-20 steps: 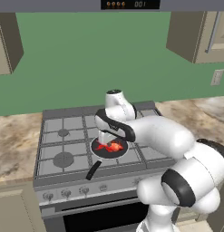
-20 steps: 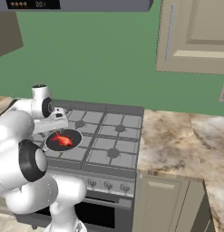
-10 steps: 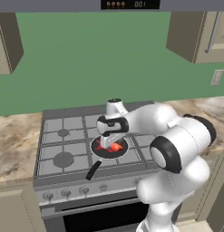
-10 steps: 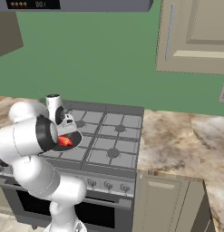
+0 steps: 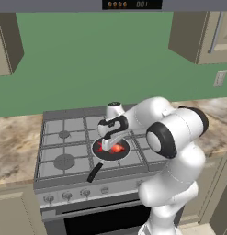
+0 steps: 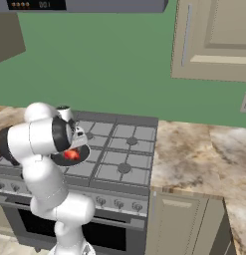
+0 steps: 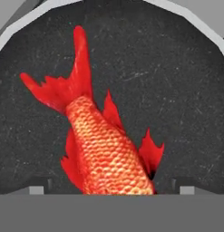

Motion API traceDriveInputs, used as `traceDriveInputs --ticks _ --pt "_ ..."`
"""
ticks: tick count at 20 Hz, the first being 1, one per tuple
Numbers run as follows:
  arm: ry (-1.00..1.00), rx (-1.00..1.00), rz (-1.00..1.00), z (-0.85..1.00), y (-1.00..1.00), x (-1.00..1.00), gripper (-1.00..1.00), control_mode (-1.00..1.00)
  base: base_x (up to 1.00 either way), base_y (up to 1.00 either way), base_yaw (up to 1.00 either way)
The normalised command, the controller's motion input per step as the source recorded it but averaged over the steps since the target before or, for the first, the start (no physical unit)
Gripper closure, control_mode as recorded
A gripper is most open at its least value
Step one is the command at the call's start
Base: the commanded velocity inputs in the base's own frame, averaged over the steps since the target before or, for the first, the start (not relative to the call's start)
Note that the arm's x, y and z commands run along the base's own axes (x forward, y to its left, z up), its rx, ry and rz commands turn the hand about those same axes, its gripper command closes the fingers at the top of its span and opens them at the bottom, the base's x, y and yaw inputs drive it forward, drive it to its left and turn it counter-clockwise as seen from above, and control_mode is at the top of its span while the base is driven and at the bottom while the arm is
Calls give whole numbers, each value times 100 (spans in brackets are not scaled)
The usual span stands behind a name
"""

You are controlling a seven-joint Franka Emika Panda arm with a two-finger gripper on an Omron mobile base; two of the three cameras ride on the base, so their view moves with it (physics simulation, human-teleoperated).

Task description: Place the fish on the plate and place the carrot on the same plate.

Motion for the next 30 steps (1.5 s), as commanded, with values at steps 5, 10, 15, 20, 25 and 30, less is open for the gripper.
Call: traceDriveInputs --ticks 5,10,15,20,25,30 --pt "0 0 7 -25 0 8 -100 -100 0 0 0" --pt "0 -3 5 -27 0 0 100 -100 0 0 0" --pt "0 0 0 -1 0 0 100 -100 0 0 0" --pt "-11 1 -1 70 3 -1 100 -100 0 0 0" --pt "-28 13 -1 100 -2 -13 100 -100 0 0 0" --pt "-33 12 -2 97 -5 -29 100 -100 0 0 0"
